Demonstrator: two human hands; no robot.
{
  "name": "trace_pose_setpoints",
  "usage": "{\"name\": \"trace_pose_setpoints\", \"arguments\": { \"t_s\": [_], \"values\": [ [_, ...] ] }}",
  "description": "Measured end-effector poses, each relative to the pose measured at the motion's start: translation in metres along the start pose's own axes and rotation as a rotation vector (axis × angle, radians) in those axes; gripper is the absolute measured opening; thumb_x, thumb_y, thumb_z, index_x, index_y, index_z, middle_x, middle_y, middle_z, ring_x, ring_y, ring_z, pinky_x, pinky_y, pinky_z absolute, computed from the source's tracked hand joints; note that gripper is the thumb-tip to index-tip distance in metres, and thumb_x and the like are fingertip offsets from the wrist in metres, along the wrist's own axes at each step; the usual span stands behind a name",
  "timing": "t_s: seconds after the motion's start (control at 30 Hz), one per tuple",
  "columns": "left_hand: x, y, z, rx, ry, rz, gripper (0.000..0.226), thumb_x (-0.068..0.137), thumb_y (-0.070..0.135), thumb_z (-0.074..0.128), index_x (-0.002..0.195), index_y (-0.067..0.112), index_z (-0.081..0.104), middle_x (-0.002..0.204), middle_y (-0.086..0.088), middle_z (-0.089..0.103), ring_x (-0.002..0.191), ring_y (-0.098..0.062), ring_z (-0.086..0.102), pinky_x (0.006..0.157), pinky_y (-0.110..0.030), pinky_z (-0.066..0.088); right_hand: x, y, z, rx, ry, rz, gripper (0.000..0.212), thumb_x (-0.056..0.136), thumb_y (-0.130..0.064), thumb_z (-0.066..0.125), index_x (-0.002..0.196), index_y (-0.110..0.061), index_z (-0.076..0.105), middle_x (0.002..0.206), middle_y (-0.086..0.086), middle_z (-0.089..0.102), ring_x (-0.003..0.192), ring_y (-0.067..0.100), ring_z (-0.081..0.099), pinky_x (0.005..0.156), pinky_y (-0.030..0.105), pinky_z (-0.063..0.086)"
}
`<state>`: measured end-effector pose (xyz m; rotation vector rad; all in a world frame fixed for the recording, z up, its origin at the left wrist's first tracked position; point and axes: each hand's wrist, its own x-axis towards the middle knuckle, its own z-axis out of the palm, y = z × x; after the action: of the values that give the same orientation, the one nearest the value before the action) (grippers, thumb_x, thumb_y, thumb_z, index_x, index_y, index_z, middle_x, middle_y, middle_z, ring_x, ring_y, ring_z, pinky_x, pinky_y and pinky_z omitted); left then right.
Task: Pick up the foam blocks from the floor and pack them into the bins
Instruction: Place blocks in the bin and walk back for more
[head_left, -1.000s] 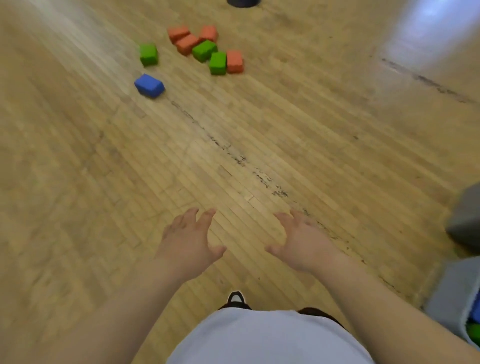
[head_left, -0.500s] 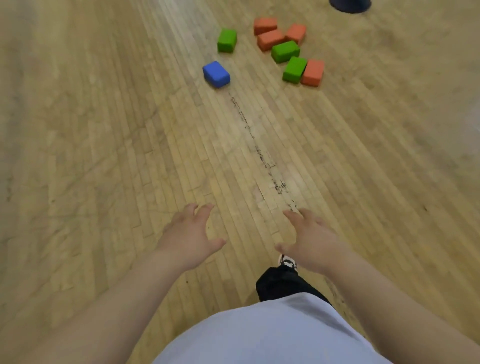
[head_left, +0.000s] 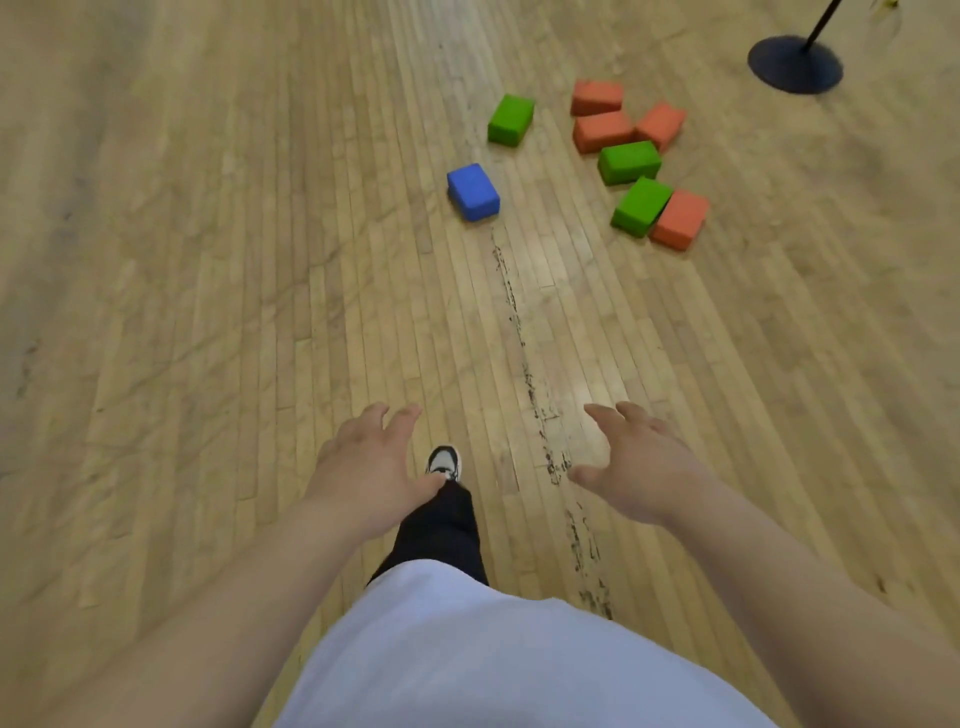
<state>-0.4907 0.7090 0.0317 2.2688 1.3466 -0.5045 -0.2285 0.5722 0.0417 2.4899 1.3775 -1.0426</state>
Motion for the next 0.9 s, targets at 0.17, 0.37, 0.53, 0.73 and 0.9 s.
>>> {"name": "trace_pose_setpoints", "arguments": {
  "t_s": [0.17,0.37,0.53,0.73,0.9],
  "values": [
    [0.120,-0.001,-0.054,0.043,-0.029,0.031,0.092,0.090,0.070,0.055,0.161,0.035,0.009,0.168,-0.006,0.011,0.154,-0.030,0.015,0.122,-0.048,0.025,0.098,-0.013,-0.049,0.051,-0.002,0.058,0.088,0.092,-0.063,0.058,0.162,-0.035,0.013,0.170,0.006,0.012,0.154,0.031,0.017,0.122,0.049,0.025],
    [0.252,0.020,-0.155,0.137,-0.084,0.142,0.094,0.089,0.071,0.054,0.162,0.035,0.006,0.169,-0.006,0.009,0.154,-0.030,0.015,0.121,-0.047,0.027,0.194,-0.030,-0.133,0.157,0.039,0.135,0.090,0.091,-0.067,0.057,0.162,-0.035,0.012,0.170,0.006,0.011,0.154,0.030,0.018,0.120,0.047,0.028],
    [0.350,0.074,-0.216,0.214,-0.054,0.272,0.095,0.088,0.072,0.055,0.162,0.035,0.008,0.168,-0.007,0.013,0.153,-0.030,0.019,0.120,-0.050,0.029,0.254,-0.010,-0.191,0.243,0.096,0.209,0.092,0.089,-0.062,0.062,0.162,-0.034,0.015,0.169,0.008,0.012,0.154,0.031,0.018,0.121,0.047,0.028],
    [0.460,0.166,-0.233,0.250,-0.104,0.326,0.096,0.087,0.072,0.057,0.161,0.037,0.007,0.168,-0.008,0.012,0.153,-0.031,0.018,0.120,-0.051,0.030,0.340,0.072,-0.247,0.274,0.086,0.273,0.095,0.087,-0.062,0.065,0.162,-0.036,0.013,0.170,0.005,0.011,0.154,0.030,0.019,0.119,0.048,0.034],
    [0.553,0.254,-0.251,0.233,-0.119,0.268,0.097,0.086,0.071,0.058,0.161,0.037,0.008,0.168,-0.007,0.012,0.152,-0.030,0.020,0.119,-0.049,0.031,0.429,0.159,-0.323,0.253,0.072,0.261,0.097,0.086,-0.061,0.066,0.162,-0.036,0.012,0.170,0.006,0.011,0.154,0.032,0.019,0.118,0.048,0.031]
  ]
}}
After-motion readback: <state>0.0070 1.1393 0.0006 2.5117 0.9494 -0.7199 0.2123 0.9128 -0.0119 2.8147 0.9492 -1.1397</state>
